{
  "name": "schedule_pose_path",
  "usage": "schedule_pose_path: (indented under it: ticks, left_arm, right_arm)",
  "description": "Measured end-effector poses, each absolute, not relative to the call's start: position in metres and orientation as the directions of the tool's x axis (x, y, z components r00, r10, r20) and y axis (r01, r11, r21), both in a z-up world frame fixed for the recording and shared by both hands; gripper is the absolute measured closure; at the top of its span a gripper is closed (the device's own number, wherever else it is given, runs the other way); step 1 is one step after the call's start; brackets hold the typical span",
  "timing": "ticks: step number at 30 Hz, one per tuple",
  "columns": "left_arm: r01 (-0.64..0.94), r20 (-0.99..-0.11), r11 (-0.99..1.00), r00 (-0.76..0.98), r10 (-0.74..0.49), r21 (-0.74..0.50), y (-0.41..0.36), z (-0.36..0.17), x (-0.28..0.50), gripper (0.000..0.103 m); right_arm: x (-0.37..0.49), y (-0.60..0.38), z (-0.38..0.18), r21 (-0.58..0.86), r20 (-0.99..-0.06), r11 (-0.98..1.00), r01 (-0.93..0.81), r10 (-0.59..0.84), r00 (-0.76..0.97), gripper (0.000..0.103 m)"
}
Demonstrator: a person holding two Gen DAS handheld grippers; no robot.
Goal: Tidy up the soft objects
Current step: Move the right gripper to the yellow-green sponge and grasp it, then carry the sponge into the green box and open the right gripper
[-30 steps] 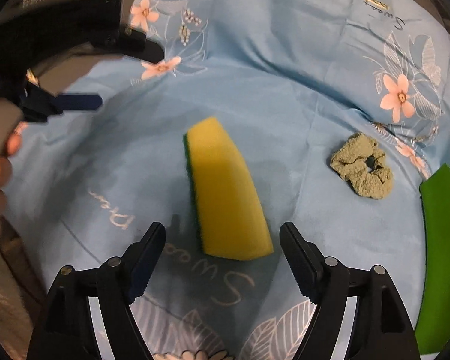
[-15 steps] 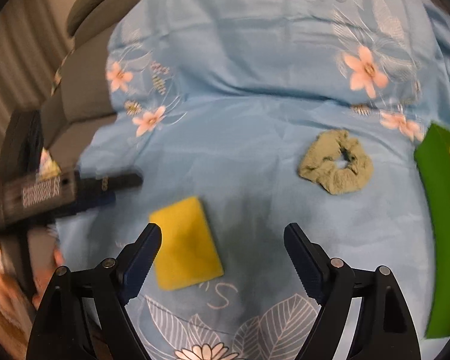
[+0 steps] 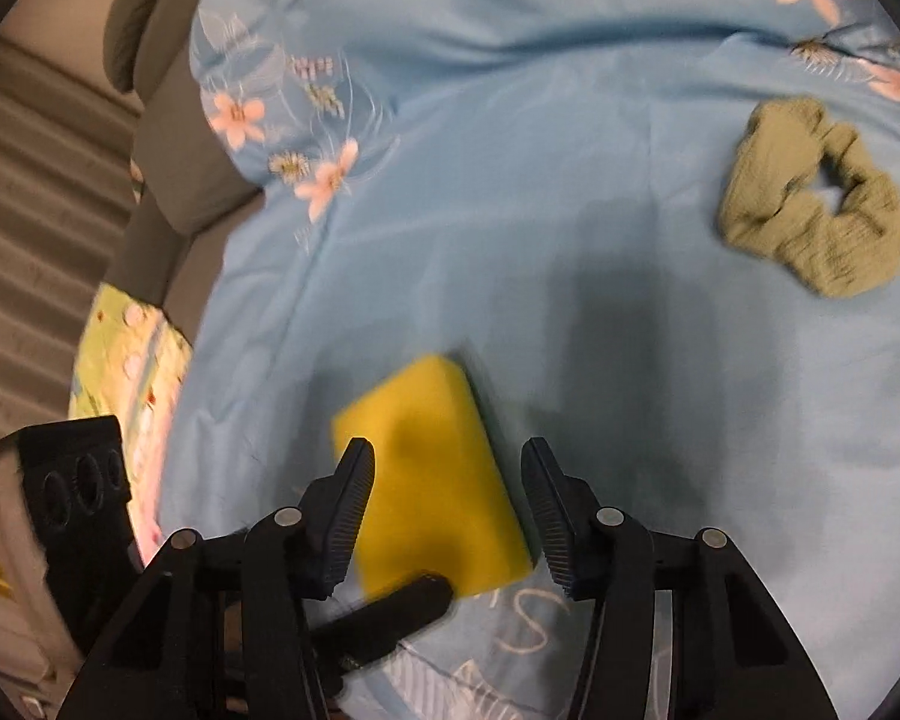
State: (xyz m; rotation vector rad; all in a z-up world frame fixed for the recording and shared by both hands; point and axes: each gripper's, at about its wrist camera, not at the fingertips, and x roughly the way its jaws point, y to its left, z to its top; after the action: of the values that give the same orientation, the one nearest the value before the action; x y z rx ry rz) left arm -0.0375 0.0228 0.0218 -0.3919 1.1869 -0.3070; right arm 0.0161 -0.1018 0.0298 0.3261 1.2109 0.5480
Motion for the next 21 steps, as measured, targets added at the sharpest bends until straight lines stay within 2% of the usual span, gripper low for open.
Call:
schedule_pose_path:
  ticks: [3,6,11,16,21]
  left_arm:
    - [0.065,-0.837,0.914,0.38,-0.395,-0.401,0.009,0.024,-0.038,0.04]
    - [0.066,-0.827,0.907,0.388,-0.407,-0.415,0.003,0.027,-0.035,0.041]
    - [0.125,-0.816,0.924,0.438,-0.378,-0.361,-0.025,0.056,-0.031,0.041]
    - [0.28,-0.73,0.901,0.529,-0.433,-0.332,-0.071,0.11,-0.028,0.041]
    - [0.474,-0.639,0.836,0.558,-0.529,-0.277,-0.139,0.144,-0.032,0.041]
  right_arm:
    - [0.017,-0.105,0.022,0.544,-0.772,0.807,-0.231,0.589,0.239,0.049]
    - [0.018,-0.112,0.022,0.565,-0.761,0.796,-0.215,0.604,0.238,0.054]
    - [0.011,-0.143,0.051,0.581,-0.715,0.788,-0.201,0.613,0.336,0.054]
    - [-0.001,-0.199,0.103,0.6,-0.622,0.78,-0.174,0.593,0.511,0.054]
    - [-0.029,-0.274,0.139,0.611,-0.528,0.786,-0.088,0.488,0.695,0.054]
